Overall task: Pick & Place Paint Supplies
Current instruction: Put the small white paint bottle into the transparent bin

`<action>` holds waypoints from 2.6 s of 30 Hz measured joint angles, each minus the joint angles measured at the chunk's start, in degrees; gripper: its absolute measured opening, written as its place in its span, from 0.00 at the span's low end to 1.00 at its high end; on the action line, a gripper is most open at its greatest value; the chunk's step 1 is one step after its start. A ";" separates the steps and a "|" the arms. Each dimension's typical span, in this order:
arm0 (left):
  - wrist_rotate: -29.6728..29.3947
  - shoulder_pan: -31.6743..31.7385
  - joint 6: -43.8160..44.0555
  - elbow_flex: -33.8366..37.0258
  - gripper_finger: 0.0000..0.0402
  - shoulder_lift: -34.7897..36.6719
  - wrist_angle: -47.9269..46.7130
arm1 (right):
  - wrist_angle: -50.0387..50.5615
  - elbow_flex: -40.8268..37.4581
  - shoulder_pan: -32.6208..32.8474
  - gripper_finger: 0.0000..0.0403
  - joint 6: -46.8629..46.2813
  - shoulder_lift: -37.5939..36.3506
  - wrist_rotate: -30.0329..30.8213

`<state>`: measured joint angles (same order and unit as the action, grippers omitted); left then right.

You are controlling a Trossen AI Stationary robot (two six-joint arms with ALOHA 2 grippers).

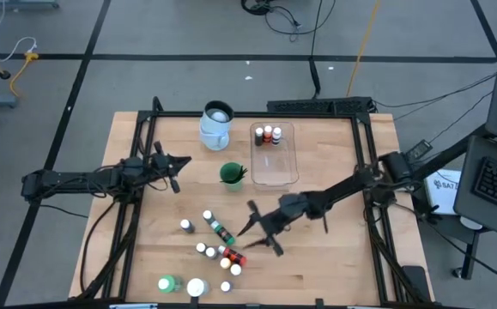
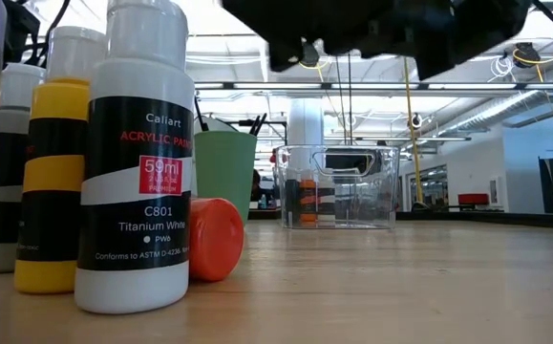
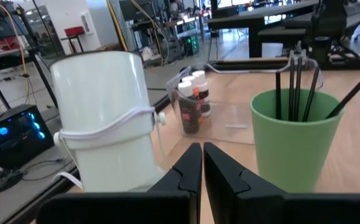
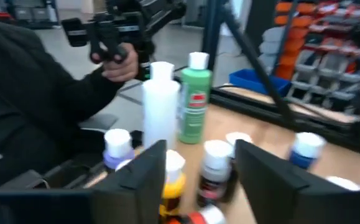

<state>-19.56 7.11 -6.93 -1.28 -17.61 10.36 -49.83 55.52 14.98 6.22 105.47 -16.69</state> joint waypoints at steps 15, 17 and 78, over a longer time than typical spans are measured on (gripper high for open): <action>0.12 -0.01 -0.32 0.00 0.05 0.00 -1.03 | 11.23 16.77 6.80 0.63 -5.53 12.25 0.27; 0.12 -0.01 -0.36 0.00 0.05 0.00 -0.72 | 11.09 16.79 7.28 0.63 -5.58 12.24 0.92; -0.04 0.01 -8.49 0.00 0.05 0.00 3.25 | 43.90 4.69 -0.74 0.27 15.78 -28.99 25.83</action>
<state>-19.59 7.11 -15.42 -1.28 -17.61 13.61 -5.94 60.21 14.24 22.00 76.48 9.14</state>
